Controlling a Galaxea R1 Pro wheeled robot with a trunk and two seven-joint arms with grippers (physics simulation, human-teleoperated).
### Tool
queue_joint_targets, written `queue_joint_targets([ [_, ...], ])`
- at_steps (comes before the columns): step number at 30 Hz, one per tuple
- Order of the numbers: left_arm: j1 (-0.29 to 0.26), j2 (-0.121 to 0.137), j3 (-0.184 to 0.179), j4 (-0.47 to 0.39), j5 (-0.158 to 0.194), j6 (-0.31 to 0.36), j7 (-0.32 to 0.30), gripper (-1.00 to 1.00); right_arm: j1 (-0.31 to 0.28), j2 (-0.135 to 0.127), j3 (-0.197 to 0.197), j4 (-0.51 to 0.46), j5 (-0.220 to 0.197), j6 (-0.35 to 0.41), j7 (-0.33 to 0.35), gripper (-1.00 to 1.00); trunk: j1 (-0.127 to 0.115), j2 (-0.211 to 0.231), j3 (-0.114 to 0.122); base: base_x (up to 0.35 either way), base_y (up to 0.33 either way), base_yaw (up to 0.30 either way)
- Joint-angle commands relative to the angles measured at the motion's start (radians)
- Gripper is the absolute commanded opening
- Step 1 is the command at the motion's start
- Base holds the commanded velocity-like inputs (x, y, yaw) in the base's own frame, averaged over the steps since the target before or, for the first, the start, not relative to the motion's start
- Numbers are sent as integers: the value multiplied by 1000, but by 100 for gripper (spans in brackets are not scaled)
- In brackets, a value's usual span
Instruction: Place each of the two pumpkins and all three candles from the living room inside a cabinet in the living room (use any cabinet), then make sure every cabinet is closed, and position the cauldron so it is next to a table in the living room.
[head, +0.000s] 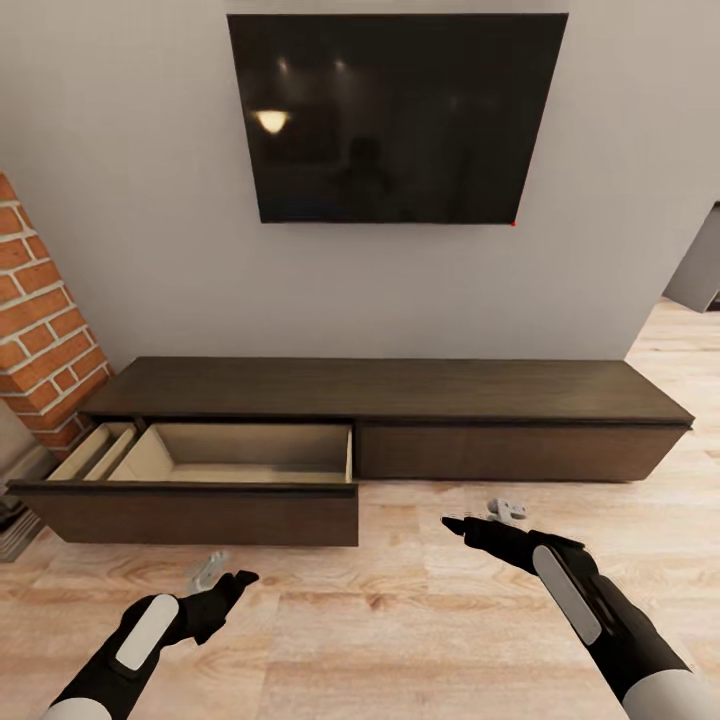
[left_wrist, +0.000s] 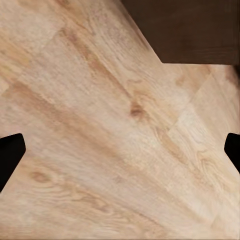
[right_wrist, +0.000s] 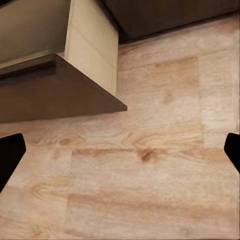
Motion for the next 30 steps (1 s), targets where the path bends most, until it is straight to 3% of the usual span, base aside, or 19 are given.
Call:
queue_joint_targets([
  [1, 0, -4, 2, -2, 5, -7, 10, 100, 3, 1, 2, 16, 0, -18, -3, 100, -4, 7, 2, 0, 0, 0],
  [3, 0, -7, 1, -2, 2, -28, 10, 100, 12, 7, 9, 56, 0, -64, -7, 100, -12, 21, 9, -100, 0, 0],
  [16, 3, -10, -1, 32, 1, -33, 9, 100, 17, 27, 20, 167, -3, -109, -3, 100, -62, 112, 49, -295, 0, 2],
  [20, 3, -27, -14, 37, -3, -33, 9, 100, 17, 33, 20, 196, -5, -154, -5, 100, -77, 140, 62, -268, 0, 161],
  [30, 3, -41, -20, 38, -8, -44, 8, 100, 17, 36, 21, 223, -6, -164, -4, 100, -77, 140, 59, -279, -5, 260],
])
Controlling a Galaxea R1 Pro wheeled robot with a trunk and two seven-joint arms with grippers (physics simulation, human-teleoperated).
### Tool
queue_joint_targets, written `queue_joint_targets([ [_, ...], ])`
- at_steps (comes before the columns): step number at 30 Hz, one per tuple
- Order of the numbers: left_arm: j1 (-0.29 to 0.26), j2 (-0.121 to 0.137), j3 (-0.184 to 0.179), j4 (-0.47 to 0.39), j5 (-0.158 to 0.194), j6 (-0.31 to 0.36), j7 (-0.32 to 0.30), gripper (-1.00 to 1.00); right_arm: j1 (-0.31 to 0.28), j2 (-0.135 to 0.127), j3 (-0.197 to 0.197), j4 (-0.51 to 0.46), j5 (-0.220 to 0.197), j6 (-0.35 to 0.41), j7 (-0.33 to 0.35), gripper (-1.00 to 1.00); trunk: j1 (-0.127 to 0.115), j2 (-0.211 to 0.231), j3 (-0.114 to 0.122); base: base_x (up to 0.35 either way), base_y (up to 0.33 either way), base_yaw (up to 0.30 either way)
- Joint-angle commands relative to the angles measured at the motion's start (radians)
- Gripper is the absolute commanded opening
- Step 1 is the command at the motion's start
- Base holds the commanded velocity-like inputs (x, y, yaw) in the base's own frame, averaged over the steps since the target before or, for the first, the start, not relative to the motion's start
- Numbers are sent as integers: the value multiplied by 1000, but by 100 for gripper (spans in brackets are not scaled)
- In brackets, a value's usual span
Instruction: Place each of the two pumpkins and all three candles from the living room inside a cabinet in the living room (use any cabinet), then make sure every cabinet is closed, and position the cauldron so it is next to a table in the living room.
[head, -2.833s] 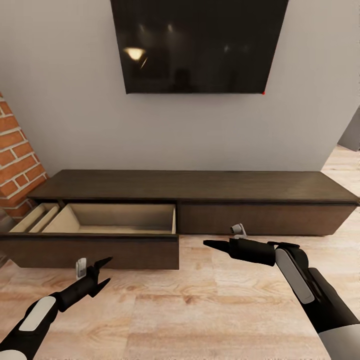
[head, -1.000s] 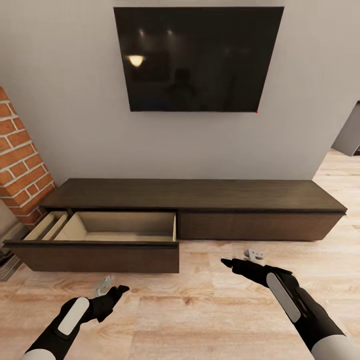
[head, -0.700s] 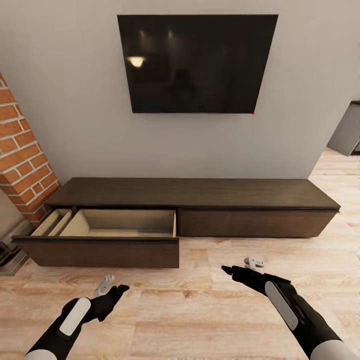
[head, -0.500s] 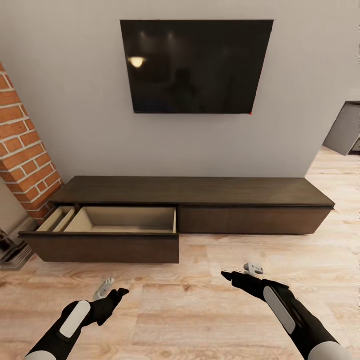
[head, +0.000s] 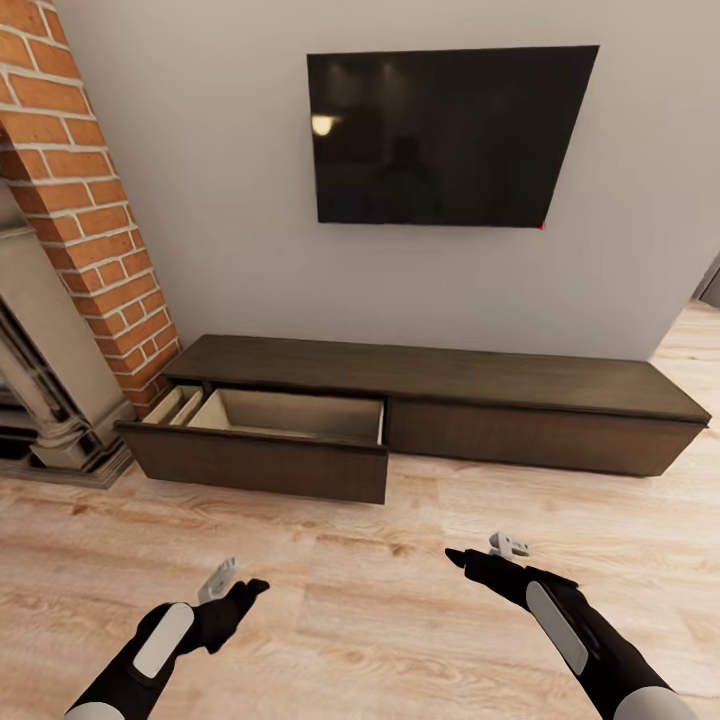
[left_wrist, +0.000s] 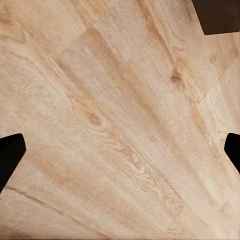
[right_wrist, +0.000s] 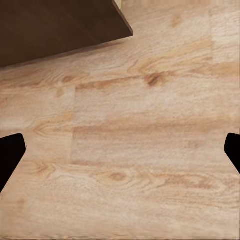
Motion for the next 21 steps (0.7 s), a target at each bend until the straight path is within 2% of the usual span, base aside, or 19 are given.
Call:
queue_joint_targets([
  [1, 0, 0, 2, -2, 3, -3, 9, 100, 0, -1, 2, -1, -3, 3, 0, 100, -1, 0, -1, -283, -77, 271],
  [5, 0, -3, 1, -2, -27, -17, 10, 100, 0, -1, 2, 2, -4, 2, 1, 100, -1, 0, -3, -271, -152, 226],
  [10, 0, -4, 1, -2, -36, -20, 9, 100, 0, -1, 2, 10, -4, 1, 2, 100, -1, 0, -3, -210, -237, 49],
  [15, 0, -4, 1, -2, -39, -21, 8, 100, 0, -1, 2, 13, -3, 1, 2, 100, -1, 0, -3, -46, -296, 15],
  [21, 0, -4, 0, -2, -39, -21, 8, 100, 0, -1, 2, 15, -3, 0, 2, 100, -1, 0, -3, -4, -310, 200],
])
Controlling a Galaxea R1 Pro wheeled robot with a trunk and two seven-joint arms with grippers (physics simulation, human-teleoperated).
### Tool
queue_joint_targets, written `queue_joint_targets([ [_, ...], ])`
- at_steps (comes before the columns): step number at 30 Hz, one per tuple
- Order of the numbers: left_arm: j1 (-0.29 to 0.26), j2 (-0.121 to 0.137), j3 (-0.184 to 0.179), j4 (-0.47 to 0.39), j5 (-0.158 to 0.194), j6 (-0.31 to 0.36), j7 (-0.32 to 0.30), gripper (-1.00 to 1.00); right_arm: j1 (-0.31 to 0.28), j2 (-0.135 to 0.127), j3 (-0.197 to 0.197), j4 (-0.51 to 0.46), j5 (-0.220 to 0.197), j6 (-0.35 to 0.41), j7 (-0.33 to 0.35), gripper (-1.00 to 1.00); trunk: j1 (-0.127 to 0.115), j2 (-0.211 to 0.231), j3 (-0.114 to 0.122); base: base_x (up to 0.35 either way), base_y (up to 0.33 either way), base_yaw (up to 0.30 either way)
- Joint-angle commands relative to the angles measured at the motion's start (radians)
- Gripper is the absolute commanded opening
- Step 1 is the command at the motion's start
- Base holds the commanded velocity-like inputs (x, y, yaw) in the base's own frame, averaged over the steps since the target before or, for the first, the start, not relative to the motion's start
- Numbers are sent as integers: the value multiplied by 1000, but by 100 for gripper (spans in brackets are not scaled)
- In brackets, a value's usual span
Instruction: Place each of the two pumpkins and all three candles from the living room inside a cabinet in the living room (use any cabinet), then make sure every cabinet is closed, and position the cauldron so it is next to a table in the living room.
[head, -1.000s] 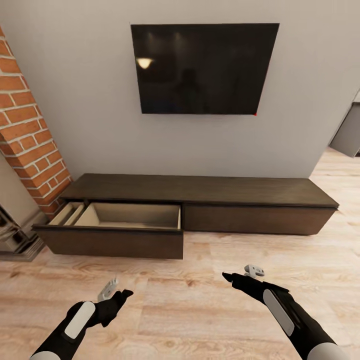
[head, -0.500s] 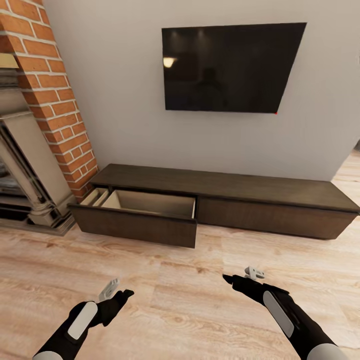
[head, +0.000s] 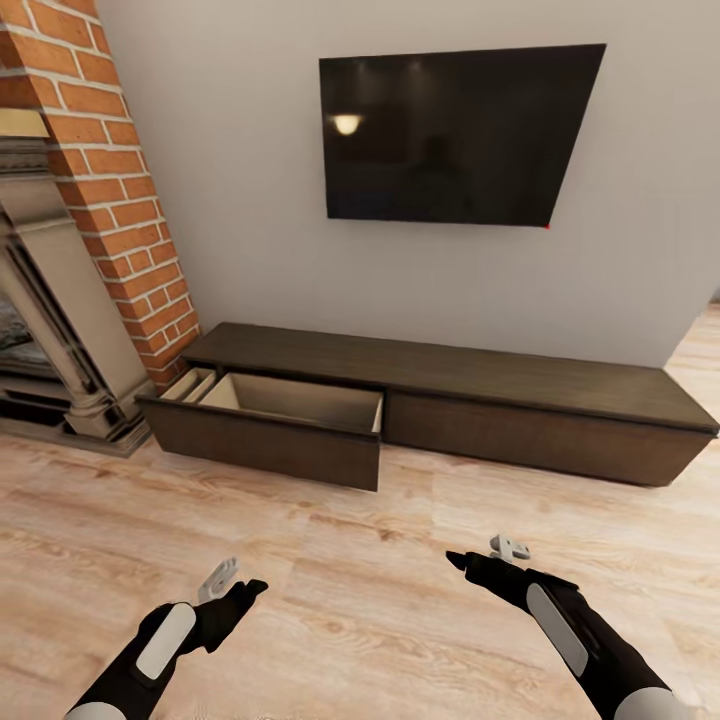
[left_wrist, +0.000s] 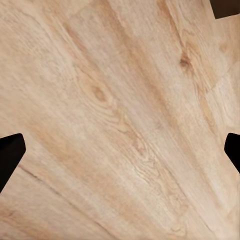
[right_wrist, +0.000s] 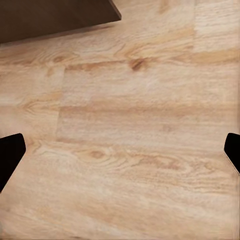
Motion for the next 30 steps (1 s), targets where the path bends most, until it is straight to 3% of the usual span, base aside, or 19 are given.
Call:
queue_joint_targets([
  [1, 0, 0, 1, -2, 11, 6, 10, 100, -1, -1, 2, -1, -3, 2, 0, 100, 0, 0, -1, -1, -311, 262],
  [11, 0, 0, 0, -2, 12, 6, 9, 100, 0, 0, 4, 2, -2, 2, 0, 100, 0, 0, -1, 98, -217, 274],
  [30, 0, 0, 0, -2, 16, 6, 9, 100, -1, 6, 4, 4, -2, 2, 0, 100, 0, 0, -1, 5, -8, 276],
])
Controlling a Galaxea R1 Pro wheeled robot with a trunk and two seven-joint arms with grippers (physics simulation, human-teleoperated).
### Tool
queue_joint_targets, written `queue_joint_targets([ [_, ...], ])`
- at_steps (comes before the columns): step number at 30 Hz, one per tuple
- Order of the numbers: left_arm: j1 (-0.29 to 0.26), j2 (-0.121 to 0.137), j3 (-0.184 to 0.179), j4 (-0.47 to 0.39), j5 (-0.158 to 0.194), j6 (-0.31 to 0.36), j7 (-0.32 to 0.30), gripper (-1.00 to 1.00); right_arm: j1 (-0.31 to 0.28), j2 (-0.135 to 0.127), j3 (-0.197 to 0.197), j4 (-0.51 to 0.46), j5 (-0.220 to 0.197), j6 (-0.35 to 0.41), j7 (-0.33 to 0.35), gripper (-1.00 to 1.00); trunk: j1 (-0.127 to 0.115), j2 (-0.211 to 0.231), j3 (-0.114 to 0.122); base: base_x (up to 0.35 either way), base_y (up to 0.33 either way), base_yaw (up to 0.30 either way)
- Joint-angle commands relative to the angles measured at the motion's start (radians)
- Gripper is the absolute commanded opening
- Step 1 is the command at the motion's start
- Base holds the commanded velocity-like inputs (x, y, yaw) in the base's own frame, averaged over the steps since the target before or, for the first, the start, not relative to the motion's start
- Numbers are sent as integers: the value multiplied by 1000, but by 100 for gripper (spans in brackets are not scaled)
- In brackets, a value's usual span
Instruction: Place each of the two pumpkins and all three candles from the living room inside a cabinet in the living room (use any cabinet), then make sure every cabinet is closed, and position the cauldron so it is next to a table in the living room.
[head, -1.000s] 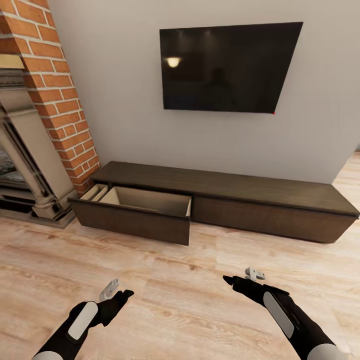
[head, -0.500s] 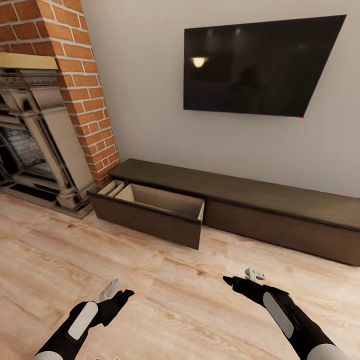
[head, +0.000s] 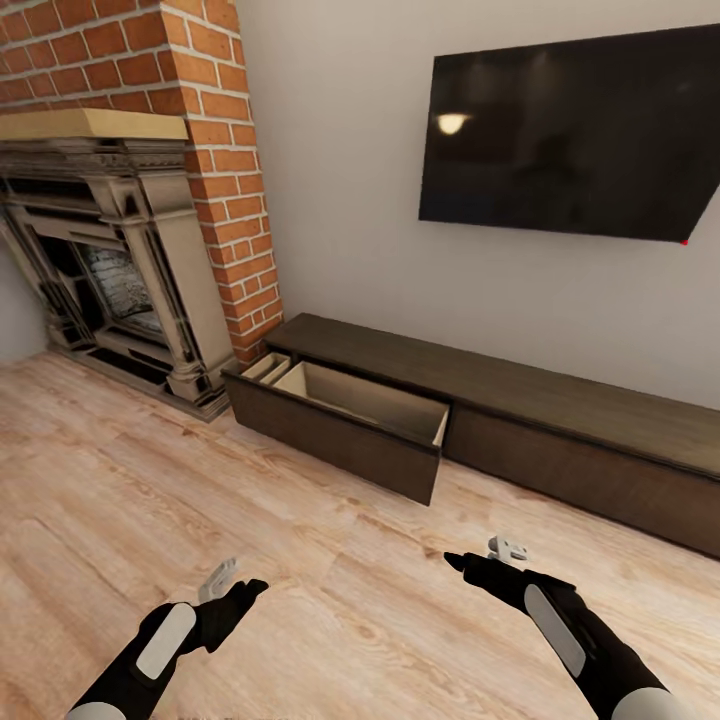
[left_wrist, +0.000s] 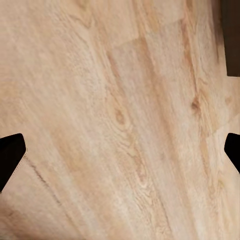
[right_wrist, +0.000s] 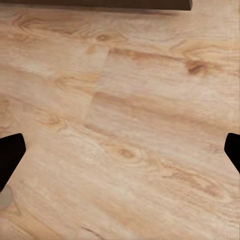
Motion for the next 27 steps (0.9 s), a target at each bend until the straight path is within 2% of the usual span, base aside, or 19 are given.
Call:
queue_joint_targets([
  [1, 0, 0, 1, -2, 11, 5, 9, 100, 0, -1, 2, -1, -3, 3, 0, 100, 0, 0, -1, 0, 0, 276],
  [27, 0, 0, 1, 3, 12, 7, -1, 100, 0, 16, 2, 1, -2, 3, -3, 100, 0, 0, -1, 37, 0, 276],
])
